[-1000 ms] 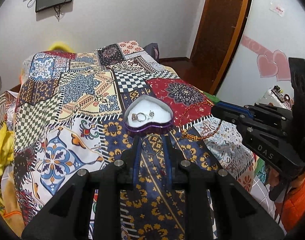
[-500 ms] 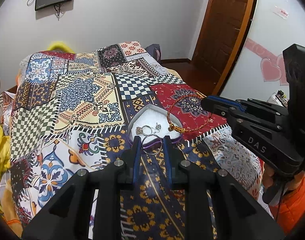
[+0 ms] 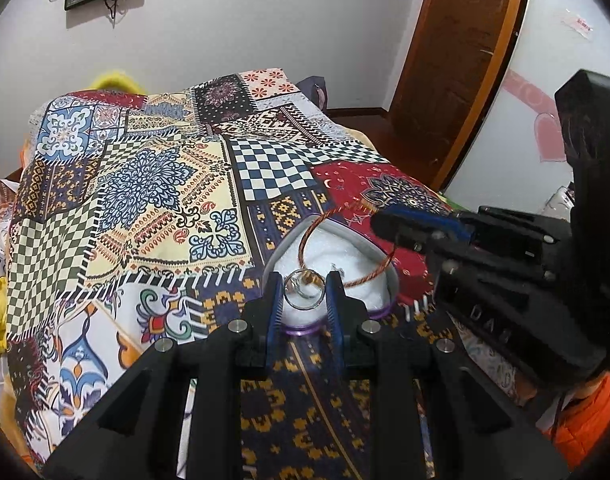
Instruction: Organize jewelry
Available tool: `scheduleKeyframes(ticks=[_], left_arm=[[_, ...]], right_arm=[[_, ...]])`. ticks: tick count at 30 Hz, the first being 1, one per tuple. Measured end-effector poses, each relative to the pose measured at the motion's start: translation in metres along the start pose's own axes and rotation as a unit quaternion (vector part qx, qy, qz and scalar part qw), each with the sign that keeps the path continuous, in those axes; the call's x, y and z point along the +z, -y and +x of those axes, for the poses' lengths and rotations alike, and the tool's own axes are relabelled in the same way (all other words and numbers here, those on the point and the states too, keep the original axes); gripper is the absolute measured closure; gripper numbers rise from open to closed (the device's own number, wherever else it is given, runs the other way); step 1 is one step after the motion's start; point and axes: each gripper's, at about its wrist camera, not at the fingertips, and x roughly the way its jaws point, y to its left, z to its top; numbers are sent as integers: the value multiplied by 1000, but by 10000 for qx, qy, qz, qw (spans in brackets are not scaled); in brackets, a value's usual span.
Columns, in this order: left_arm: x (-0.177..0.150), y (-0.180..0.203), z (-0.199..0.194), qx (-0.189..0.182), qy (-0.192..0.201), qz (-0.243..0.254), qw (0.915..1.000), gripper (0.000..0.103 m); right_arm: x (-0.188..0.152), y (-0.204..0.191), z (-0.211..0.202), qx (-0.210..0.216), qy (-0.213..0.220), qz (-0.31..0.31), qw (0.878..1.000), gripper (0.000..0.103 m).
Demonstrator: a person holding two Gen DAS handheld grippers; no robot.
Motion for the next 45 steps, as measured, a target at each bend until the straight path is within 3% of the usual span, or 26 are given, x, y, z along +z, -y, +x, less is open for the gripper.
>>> scheduleKeyframes(ticks=[13, 16, 28, 33, 36, 40, 45], left_arm=[[16, -9, 30, -87, -216, 34, 9997, 82], [18, -6, 34, -85, -243, 91, 9996, 82], [18, 9, 45, -30, -396, 371, 9985, 83], [18, 12, 40, -3, -404, 405, 9984, 81], [19, 12, 34, 84, -392, 393, 9984, 70], [19, 12, 16, 201, -275, 393, 9987, 69], [18, 12, -12, 246, -89, 358, 9990, 69]], right_arm=[[3, 11, 24, 226, -575, 87, 9981, 94], [3, 14, 24, 193, -590, 115, 9980, 89], [4, 24, 12, 197, -483, 166, 9985, 88], [3, 22, 11, 204, -546, 122, 9982, 88], [3, 19, 5, 179, -513, 85, 9985, 88], [3, 16, -6, 164, -431, 60, 9989, 87], [3, 12, -27, 107, -228, 44, 9997, 72]])
